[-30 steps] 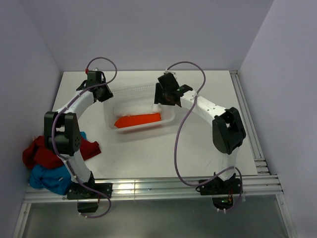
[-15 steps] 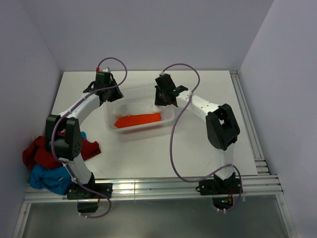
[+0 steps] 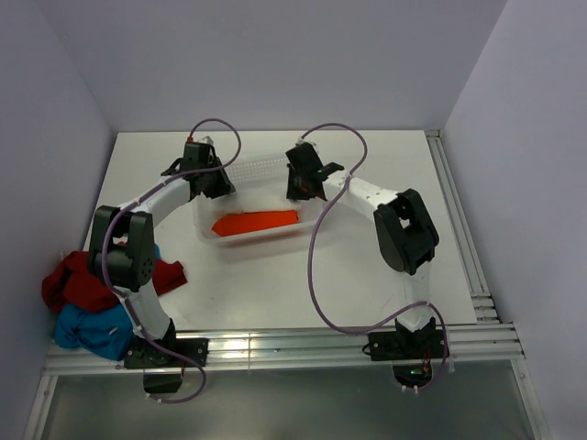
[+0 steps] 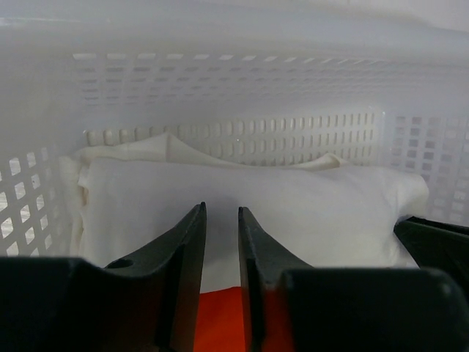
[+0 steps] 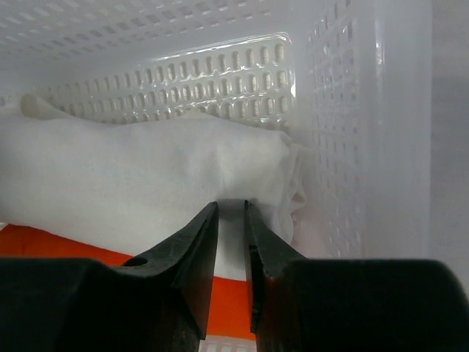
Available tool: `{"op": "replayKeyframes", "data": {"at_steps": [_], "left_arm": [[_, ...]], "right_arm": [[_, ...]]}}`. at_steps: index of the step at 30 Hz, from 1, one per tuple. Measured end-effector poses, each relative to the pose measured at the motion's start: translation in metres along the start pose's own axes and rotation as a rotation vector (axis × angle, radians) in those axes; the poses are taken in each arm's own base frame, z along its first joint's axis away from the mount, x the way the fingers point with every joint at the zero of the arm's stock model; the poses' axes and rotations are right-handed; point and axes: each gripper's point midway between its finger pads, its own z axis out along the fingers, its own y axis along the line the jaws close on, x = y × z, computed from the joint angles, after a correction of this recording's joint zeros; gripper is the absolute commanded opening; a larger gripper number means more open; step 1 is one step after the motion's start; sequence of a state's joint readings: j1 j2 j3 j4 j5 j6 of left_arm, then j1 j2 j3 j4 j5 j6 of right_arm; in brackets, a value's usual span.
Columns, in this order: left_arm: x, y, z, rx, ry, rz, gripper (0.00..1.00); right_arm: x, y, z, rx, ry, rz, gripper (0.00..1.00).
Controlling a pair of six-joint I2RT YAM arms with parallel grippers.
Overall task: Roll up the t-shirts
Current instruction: Place the rolled tshirt into the container
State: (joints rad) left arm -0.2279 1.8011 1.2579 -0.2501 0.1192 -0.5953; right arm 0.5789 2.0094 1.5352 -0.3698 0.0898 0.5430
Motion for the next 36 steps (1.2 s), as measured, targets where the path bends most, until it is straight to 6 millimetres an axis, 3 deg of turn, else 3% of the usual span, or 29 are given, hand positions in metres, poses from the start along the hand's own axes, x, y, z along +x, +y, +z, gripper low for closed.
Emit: {"op": "replayKeyframes", "data": {"at_steps": [2, 6, 12, 15, 16, 18, 19, 20, 24, 31, 36], "left_arm": [[-0.002, -0.001, -0.002, -0.004, 0.001, 0.0, 0.31], [-0.014, -0.01, -0.012, 0.012, -0.025, 0.004, 0.37], [-0.037, -0.034, -0.065, 0.079, -0.127, 0.012, 0.53], [-0.036, -0.037, -0.092, 0.104, -0.173, 0.008, 0.61], [-0.032, -0.036, -0.1, 0.108, -0.179, 0.006, 0.68], [-0.022, -0.032, -0.112, 0.112, -0.186, 0.001, 0.77], [-0.018, -0.03, -0.117, 0.112, -0.189, -0.004, 0.97], [-0.012, -0.026, -0.121, 0.11, -0.19, -0.003, 1.0], [0.007, -0.017, -0.141, 0.124, -0.213, -0.024, 0.99], [0.055, -0.014, -0.169, 0.206, -0.234, -0.039, 0.99], [0.087, -0.019, -0.182, 0.271, -0.21, -0.027, 0.98]], "right_arm": [[-0.003, 0.001, -0.004, -0.004, -0.006, 0.0, 0.37], [-0.016, 0.007, -0.025, -0.026, -0.04, 0.0, 0.43], [-0.041, 0.014, -0.088, -0.091, -0.143, 0.016, 0.47], [-0.045, 0.01, -0.117, -0.106, -0.189, 0.026, 0.53], [-0.044, 0.007, -0.124, -0.106, -0.201, 0.029, 0.55], [-0.038, 0.0, -0.134, -0.104, -0.213, 0.038, 0.67], [-0.034, -0.004, -0.137, -0.103, -0.216, 0.038, 0.72], [-0.028, -0.01, -0.141, -0.099, -0.219, 0.043, 0.84], [0.005, -0.038, -0.152, -0.064, -0.214, 0.046, 0.89], [0.035, -0.072, -0.174, -0.03, -0.253, 0.042, 0.88], [0.065, -0.092, -0.172, -0.004, -0.217, 0.025, 0.87]]}}
